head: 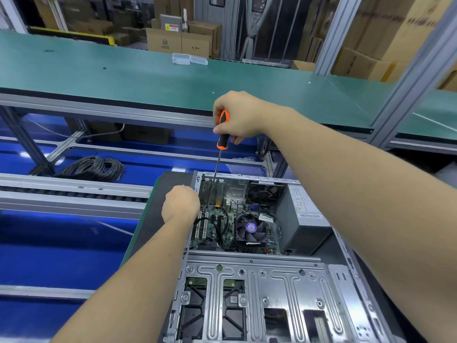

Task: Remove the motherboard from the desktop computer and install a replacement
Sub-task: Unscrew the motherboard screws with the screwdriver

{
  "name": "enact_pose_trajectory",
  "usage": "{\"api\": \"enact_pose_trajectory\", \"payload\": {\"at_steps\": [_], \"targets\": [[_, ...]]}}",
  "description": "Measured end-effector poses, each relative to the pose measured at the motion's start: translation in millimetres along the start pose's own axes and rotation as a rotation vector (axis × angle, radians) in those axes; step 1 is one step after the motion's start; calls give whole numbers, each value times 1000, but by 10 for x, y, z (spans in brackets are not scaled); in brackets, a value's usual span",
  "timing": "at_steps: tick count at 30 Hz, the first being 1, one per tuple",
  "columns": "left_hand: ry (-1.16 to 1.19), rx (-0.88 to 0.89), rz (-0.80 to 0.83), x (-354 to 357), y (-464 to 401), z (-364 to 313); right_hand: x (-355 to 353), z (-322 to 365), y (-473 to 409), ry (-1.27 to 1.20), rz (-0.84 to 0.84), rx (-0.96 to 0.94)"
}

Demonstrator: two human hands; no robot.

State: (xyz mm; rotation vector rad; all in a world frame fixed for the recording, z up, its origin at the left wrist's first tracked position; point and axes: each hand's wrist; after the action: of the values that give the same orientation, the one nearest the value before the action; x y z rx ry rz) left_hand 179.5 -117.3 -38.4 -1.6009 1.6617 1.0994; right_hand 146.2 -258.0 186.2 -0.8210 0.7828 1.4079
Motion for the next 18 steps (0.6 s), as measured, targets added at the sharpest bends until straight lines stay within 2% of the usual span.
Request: {"api": "enact_pose_trajectory", "payload": {"at_steps": [4,7,10,12,13,14,18], "targets": [[-71,89,-39,-38,42,-7,-104,-34,96,-33,-60,-6],[-162,213,-155,-97,154,-32,-241,-105,263,-88,-139,0],[-255,537,-385,-147,334,-92,-398,-206,475,-144,-231,20],[-138,746,-352,-80,492,-177,-509,-262,616,-218,-314,51],[-8,749,-258,-24,596,-233,-567,-287,687,-250,-358,66],[120,672,-164,41,696,-289,-629,-314,758,-263,-400,74],[362,110,156,297,791,-413,-874,-410,990,-233,-522,62]]}}
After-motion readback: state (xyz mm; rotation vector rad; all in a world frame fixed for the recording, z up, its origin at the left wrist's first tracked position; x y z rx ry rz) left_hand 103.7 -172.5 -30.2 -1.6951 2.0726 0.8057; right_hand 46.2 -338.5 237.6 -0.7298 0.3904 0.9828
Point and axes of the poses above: each hand's wrist, its own y-axis away from the middle knuckle, its own x-axis out of the palm, z = x × y, and after that the axes turned 11 degrees about -y, right-handed
